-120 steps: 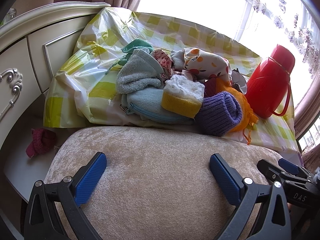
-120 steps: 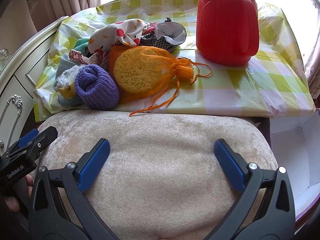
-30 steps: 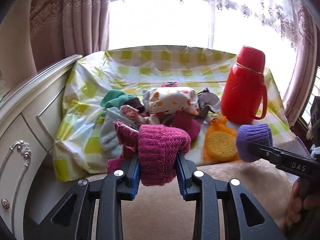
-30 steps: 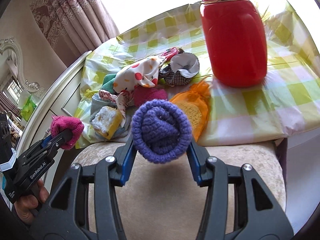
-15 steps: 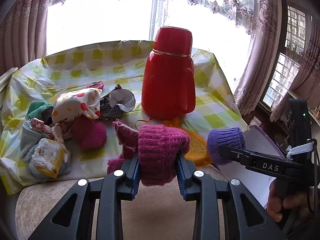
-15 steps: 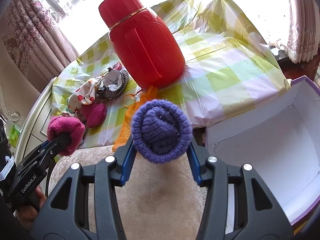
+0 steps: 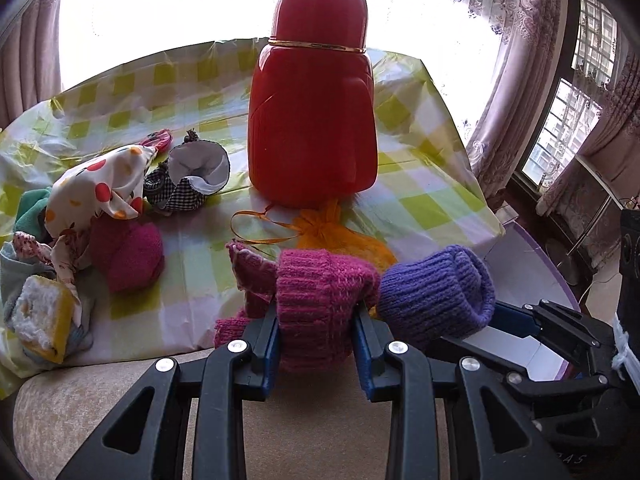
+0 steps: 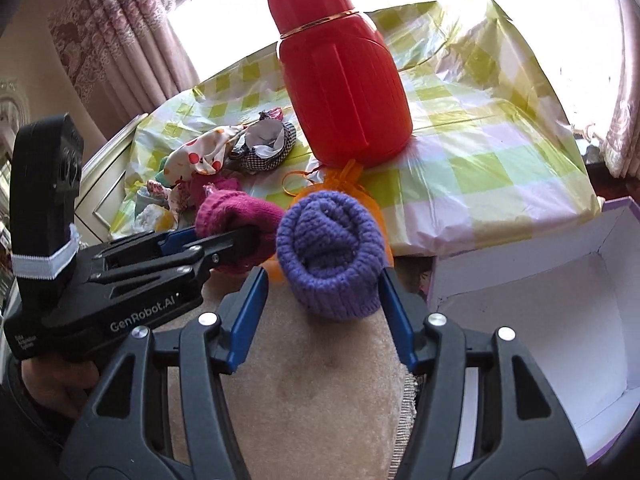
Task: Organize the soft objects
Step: 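Drop the pink hat into the white box while right drops purple roll there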
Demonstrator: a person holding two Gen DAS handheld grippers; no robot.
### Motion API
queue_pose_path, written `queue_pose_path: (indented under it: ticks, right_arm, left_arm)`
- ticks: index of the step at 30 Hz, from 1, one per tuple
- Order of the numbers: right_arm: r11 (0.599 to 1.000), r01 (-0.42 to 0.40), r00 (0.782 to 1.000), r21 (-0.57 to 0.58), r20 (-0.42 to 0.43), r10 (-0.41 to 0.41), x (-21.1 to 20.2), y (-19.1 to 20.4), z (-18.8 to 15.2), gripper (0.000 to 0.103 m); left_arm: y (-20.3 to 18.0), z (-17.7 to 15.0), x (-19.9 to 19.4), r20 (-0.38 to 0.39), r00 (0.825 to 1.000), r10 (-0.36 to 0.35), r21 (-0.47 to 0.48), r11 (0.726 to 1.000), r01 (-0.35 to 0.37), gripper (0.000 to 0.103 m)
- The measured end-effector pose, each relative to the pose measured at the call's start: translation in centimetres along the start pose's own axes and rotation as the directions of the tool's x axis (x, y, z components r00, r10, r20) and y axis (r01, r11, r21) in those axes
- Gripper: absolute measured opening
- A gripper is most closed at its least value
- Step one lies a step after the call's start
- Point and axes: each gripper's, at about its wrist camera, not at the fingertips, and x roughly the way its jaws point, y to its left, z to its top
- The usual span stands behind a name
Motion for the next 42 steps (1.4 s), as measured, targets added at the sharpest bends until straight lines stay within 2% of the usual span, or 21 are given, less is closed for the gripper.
queue_pose_path:
  ticks: [3, 5, 6, 7, 8, 9, 11, 14, 15, 17, 20, 24, 30, 33, 34, 35, 37, 40, 42]
  right_arm:
    - [0.996, 0.042, 0.999, -0.083, 0.006, -0.041, 0.2, 0.8, -0.1, 0.061]
    - [0.987, 0.101, 0.995, -0.123, 0.032, -0.098, 0.0, 1.0, 0.1, 0.061]
    - [0.981, 0.136, 0.99, -0.141, 0.057, -0.129, -0.1, 1.0, 0.2, 0.064]
    - [0.973, 0.165, 0.985, -0.158, 0.079, -0.154, -0.3, 1.1, 0.3, 0.071]
    - [0.966, 0.192, 0.979, -0.175, 0.101, -0.177, -0.5, 1.2, 0.4, 0.073]
    - [0.96, 0.207, 0.975, -0.19, 0.12, -0.187, -0.5, 1.3, 0.5, 0.073]
    - [0.961, 0.187, 0.979, -0.204, 0.118, -0.166, 0.0, 1.1, 0.7, 0.073]
    - [0.991, 0.059, 0.998, -0.12, 0.016, -0.058, 2.3, -0.7, 0.8, 0.057]
    - [0.995, 0.044, 0.999, -0.09, -0.027, -0.047, 3.2, -1.3, 0.6, 0.051]
    - [0.996, 0.071, 0.997, -0.053, -0.038, -0.073, 3.4, -2.3, 0.3, 0.05]
    - [0.987, 0.153, 0.988, 0.05, -0.04, -0.151, 2.3, -5.0, -0.3, 0.05]
    - [0.967, 0.216, 0.976, 0.135, -0.074, -0.207, 0.8, -8.6, -1.6, 0.05]
    - [0.932, 0.292, 0.954, 0.216, -0.128, -0.27, -0.2, -11.6, -3.0, 0.05]
    - [0.904, 0.334, 0.941, 0.266, -0.153, -0.302, -1.0, -13.0, -3.6, 0.054]
    - [0.893, 0.351, 0.935, 0.281, -0.162, -0.317, -1.2, -13.5, -3.8, 0.059]
    - [0.881, 0.368, 0.929, 0.298, -0.167, -0.332, -1.6, -13.9, -4.0, 0.063]
    - [0.849, 0.404, 0.915, 0.339, -0.166, -0.369, -2.6, -15.0, -4.5, 0.077]
    - [0.813, 0.443, 0.896, 0.379, -0.169, -0.41, -3.7, -16.2, -4.6, 0.081]
    - [0.795, 0.473, 0.88, 0.38, -0.168, -0.443, -4.2, -16.5, -4.5, 0.084]
  left_arm:
    - [-0.4, 0.0, -0.2, 0.006, 1.0, -0.012, 0.022, 1.0, 0.012, 0.032]
    - [-0.8, 0.0, -0.3, 0.011, 1.0, -0.019, 0.042, 0.999, 0.018, 0.032]
    - [-1.0, 0.0, -0.3, 0.011, 1.0, -0.019, 0.049, 0.999, 0.019, 0.032]
    - [-1.0, -0.1, -0.1, 0.006, 1.0, -0.017, 0.052, 0.999, 0.017, 0.032]
    - [-1.0, -0.1, 0.1, -0.004, 1.0, -0.021, 0.05, 0.999, 0.021, 0.032]
    - [-0.9, -0.1, 0.4, -0.014, 1.0, -0.02, 0.044, 0.999, 0.021, 0.032]
    - [-0.4, -0.1, 0.9, -0.035, 0.999, -0.026, 0.024, 0.999, 0.027, 0.032]
    - [-0.2, -0.2, 1.1, -0.038, 0.999, -0.033, 0.011, 0.999, 0.033, 0.032]
    - [-0.2, -0.2, 0.9, -0.033, 0.999, -0.03, 0.013, 0.999, 0.031, 0.032]
    - [-0.1, -0.2, 0.7, -0.025, 0.999, -0.028, 0.013, 1.0, 0.028, 0.032]
    - [-0.3, -0.2, 0.3, 0.001, 0.999, -0.041, 0.011, 0.999, 0.041, 0.032]
    - [-1.6, 0.2, -0.4, 0.038, 0.995, -0.093, 0.04, 0.995, 0.091, 0.032]
    - [-4.8, 0.5, -0.1, 0.035, 0.982, -0.188, 0.096, 0.978, 0.184, 0.034]
    - [-6.5, 0.7, -0.2, 0.029, 0.959, -0.282, 0.108, 0.955, 0.277, 0.041]
    - [-7.1, 0.8, -0.2, 0.024, 0.946, -0.322, 0.112, 0.941, 0.318, 0.051]
    - [-7.7, 0.7, -0.2, 0.018, 0.934, -0.357, 0.115, 0.929, 0.353, 0.069]
    - [-8.5, 0.5, -0.3, 0.014, 0.922, -0.387, 0.121, 0.916, 0.382, 0.087]
    - [-8.5, 0.2, -0.1, 0.002, 0.928, -0.372, 0.11, 0.923, 0.369, 0.087]
    - [-7.5, 0.0, -0.1, 0.0, 0.933, -0.36, 0.068, 0.931, 0.359, 0.087]
